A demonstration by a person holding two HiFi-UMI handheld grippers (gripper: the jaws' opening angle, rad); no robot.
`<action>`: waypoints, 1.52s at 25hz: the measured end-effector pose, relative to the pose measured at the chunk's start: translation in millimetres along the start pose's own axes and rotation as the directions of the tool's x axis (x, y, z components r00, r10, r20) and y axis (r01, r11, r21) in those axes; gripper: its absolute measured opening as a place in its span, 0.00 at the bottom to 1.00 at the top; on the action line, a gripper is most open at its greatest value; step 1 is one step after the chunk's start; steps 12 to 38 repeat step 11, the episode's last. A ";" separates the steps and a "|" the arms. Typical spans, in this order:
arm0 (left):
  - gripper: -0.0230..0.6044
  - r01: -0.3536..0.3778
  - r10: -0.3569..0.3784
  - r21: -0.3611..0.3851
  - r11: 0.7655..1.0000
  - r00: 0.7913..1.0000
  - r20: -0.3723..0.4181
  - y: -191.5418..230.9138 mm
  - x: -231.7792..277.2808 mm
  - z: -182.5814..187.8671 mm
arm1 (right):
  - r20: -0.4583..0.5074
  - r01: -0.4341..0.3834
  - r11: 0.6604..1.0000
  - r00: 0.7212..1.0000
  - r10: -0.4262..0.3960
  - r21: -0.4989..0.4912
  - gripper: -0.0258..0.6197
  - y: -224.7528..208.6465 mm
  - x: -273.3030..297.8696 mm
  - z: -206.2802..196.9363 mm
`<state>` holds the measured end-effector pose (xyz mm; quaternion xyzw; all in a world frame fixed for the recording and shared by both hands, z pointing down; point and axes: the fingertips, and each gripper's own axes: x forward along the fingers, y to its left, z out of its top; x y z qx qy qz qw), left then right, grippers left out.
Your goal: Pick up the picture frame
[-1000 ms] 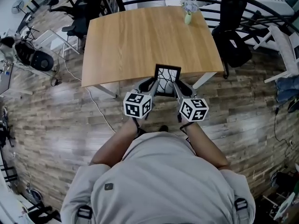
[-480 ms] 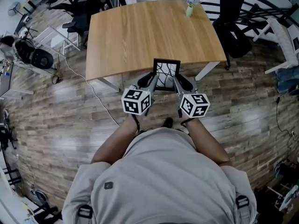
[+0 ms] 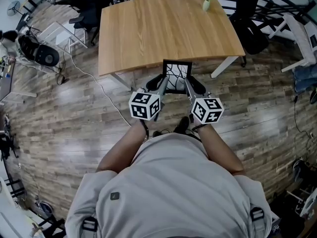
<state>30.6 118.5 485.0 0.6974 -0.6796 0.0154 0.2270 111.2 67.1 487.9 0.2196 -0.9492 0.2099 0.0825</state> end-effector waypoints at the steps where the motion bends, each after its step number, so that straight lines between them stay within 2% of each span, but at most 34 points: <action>1: 0.16 0.003 -0.003 0.000 1.000 1.000 -0.001 1.1 -6.2 -2.0 | 0.002 0.004 1.000 1.000 -0.004 -0.001 0.17 6.0 -1.7 -2.0; 11: 0.16 0.020 -0.020 0.006 1.000 1.000 -0.005 8.9 -43.9 -16.3 | 0.008 0.020 1.000 1.000 -0.020 0.009 0.17 42.3 -14.1 -24.5; 38: 0.16 0.020 -0.020 0.006 1.000 1.000 -0.005 8.9 -43.9 -16.3 | 0.008 0.020 1.000 1.000 -0.020 0.009 0.17 42.3 -14.1 -24.5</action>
